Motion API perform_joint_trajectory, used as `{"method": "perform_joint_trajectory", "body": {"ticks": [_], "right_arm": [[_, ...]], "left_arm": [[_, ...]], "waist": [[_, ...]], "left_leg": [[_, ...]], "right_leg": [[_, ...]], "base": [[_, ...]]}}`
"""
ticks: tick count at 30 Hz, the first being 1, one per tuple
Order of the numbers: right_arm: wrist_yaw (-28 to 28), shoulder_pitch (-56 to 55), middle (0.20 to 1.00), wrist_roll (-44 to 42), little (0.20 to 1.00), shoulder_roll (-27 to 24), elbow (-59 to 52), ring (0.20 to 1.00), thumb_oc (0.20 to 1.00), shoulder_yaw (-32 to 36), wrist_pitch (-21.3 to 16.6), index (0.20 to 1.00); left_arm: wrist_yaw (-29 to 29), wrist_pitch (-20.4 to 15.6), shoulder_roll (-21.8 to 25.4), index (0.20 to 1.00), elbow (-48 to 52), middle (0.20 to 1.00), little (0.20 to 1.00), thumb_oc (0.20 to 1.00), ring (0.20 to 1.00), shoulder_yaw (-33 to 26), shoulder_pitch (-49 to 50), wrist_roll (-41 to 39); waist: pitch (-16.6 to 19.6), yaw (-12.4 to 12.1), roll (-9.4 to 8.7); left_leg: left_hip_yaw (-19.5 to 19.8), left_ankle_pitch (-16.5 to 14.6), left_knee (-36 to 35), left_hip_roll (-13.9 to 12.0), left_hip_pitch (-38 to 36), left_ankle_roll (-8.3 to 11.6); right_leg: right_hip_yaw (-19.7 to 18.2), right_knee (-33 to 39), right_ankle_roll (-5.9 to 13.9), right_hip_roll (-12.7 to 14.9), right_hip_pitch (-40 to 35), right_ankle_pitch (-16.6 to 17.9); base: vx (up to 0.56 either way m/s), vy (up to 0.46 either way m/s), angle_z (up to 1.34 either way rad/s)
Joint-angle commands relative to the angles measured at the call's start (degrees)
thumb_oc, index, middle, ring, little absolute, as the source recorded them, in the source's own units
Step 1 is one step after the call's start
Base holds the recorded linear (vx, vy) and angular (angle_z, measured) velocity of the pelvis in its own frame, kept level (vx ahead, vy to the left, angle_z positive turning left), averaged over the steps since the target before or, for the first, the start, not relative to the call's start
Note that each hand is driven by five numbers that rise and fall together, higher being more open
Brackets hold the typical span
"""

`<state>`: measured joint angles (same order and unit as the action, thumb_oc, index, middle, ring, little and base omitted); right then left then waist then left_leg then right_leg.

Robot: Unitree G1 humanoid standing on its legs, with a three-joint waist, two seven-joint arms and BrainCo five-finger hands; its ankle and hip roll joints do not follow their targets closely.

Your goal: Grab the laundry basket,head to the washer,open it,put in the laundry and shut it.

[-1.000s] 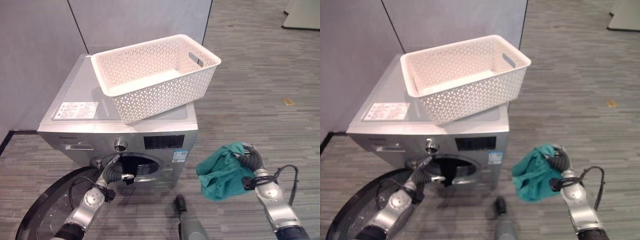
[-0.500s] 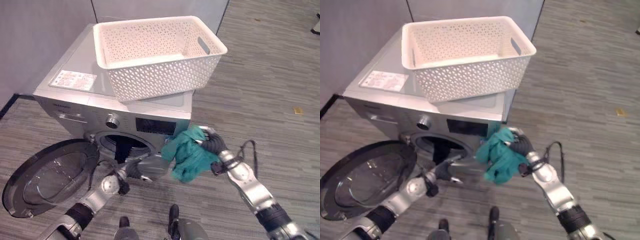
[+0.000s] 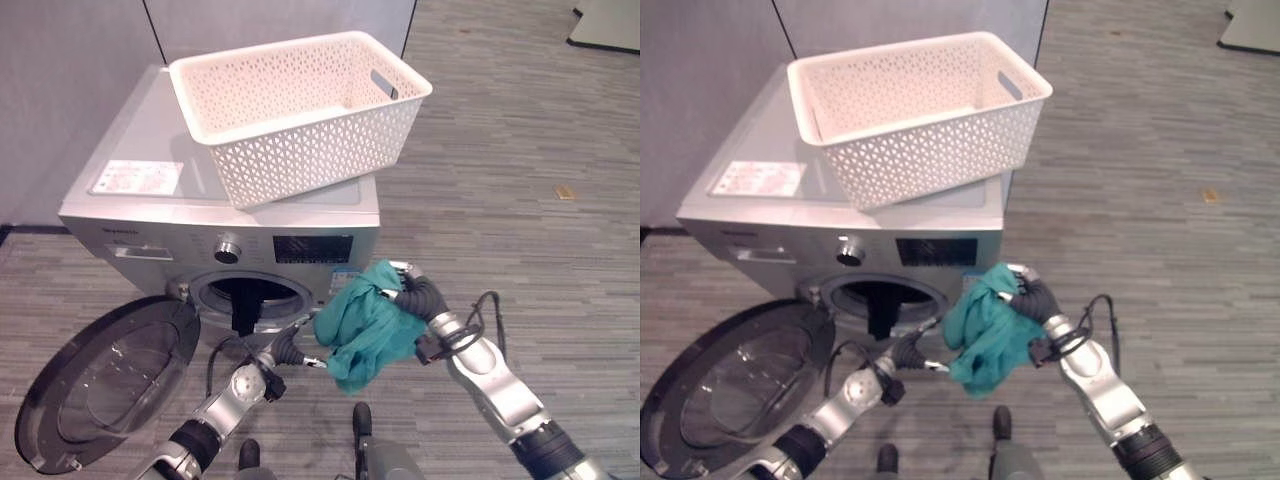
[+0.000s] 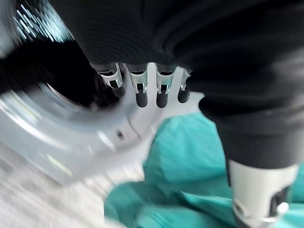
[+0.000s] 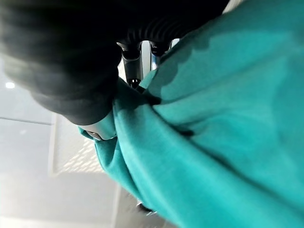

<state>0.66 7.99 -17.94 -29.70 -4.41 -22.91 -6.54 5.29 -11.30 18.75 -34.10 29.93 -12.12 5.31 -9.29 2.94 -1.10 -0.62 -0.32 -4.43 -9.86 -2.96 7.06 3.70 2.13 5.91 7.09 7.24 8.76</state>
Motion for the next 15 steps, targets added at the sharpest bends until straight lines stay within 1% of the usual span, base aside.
{"method": "perform_joint_trajectory", "body": {"ticks": [1,3,4,7,8,9,10,13,15], "right_arm": [[0.7,4.1,0.2,-4.7,0.2,0.4,-4.0,0.2,0.2,0.7,-4.9,0.2],[1.0,5.5,0.2,-5.0,0.2,0.5,-4.2,0.2,0.2,-0.3,-4.6,0.2],[0.9,6.7,0.2,-5.5,0.2,0.9,-4.8,0.2,0.2,-1.5,-4.4,0.2],[0.9,7.3,0.2,-5.6,0.2,1.0,-4.9,0.2,0.2,-2.0,-4.2,0.2],[0.7,8.3,0.2,-5.5,0.2,1.7,-5.4,0.2,0.2,-3.2,-3.7,0.2],[0.7,8.3,0.2,-5.5,0.2,1.7,-5.4,0.2,0.2,-3.3,-3.7,0.2],[0.9,9.4,0.2,-6.1,0.2,2.7,-5.5,0.2,0.2,-4.6,-3.5,0.2],[1.3,10.6,0.2,-7.5,0.2,4.1,-5.5,0.2,0.2,-6.9,-3.0,0.2],[1.3,10.9,0.2,-7.7,0.2,4.1,-5.5,0.2,0.2,-7.3,-3.0,0.2]], "left_arm": [[2.1,-2.2,-1.0,1.0,1.9,1.0,1.0,1.0,1.0,0.9,-2.9,-2.4],[1.1,-2.1,-1.3,1.0,3.5,1.0,1.0,1.0,1.0,2.3,-4.1,-4.2],[0.4,-1.9,-1.8,1.0,4.5,1.0,1.0,1.0,1.0,4.3,-5.6,-5.4],[-0.3,-1.8,-2.3,1.0,5.0,1.0,1.0,1.0,1.0,5.3,-6.3,-6.1],[-1.9,-1.4,-3.5,1.0,5.4,1.0,1.0,1.0,1.0,6.8,-6.7,-8.8],[-1.9,-1.4,-3.5,1.0,5.4,1.0,1.0,1.0,1.0,6.8,-6.7,-8.9],[-2.3,-1.2,-5.0,1.0,5.7,1.0,1.0,1.0,1.0,8.4,-7.9,-11.7],[-2.2,-0.3,-8.6,1.0,3.4,1.0,1.0,1.0,1.0,11.5,-10.3,-12.9],[-2.1,-0.3,-9.6,1.0,2.5,1.0,1.0,1.0,1.0,12.2,-11.0,-13.0]], "waist": [[3.8,-0.8,-0.62],[3.5,-0.7,-0.78],[3.2,-0.6,-0.84],[3.0,-0.5,-0.91],[2.8,-0.5,-0.92],[2.7,-0.5,-0.93],[2.3,-0.4,-0.98],[1.8,-0.1,-1.14],[1.7,0.1,-1.14]], "left_leg": [[1.2,2.5,-0.6,-2.9,4.1,1.25],[0.7,2.2,-0.6,-2.6,4.3,1.14],[0.4,2.0,-0.6,-2.3,4.6,1.12],[0.3,1.9,-0.6,-2.3,4.7,1.09],[0.3,1.8,-0.6,-2.1,4.8,0.98],[0.2,1.8,-0.6,-2.1,4.7,0.97],[0.2,1.8,-0.6,-2.1,4.8,0.91],[0.1,1.9,-0.6,-2.2,5.1,1.01],[0.1,1.9,-0.6,-2.3,5.2,1.05]], "right_leg": [[-0.3,-6.1,2.9,2.9,-3.0,-11.9],[0.1,-5.3,3.35,3.7,-3.1,-11.2],[0.2,-4.8,3.55,4.0,-2.9,-10.9],[0.3,-4.6,3.65,4.2,-2.9,-10.7],[0.2,-4.4,3.71,4.3,-2.9,-10.5],[0.2,-4.4,3.72,4.3,-2.9,-10.5],[0.0,-3.9,3.77,4.3,-2.9,-10.2],[0.0,-3.2,3.85,4.2,-3.0,-9.8],[0.0,-3.1,3.88,4.2,-3.0,-9.7]], "base": [[-0.04,0.064,-0.04],[-0.06,0.049,-0.05],[-0.06,0.031,-0.01],[-0.02,0.007,0.01],[0.0,0.0,0.0],[-0.04,-0.004,0.01],[-0.05,-0.011,0.01],[-0.03,-0.009,0.0],[0.0,0.0,0.0]]}}
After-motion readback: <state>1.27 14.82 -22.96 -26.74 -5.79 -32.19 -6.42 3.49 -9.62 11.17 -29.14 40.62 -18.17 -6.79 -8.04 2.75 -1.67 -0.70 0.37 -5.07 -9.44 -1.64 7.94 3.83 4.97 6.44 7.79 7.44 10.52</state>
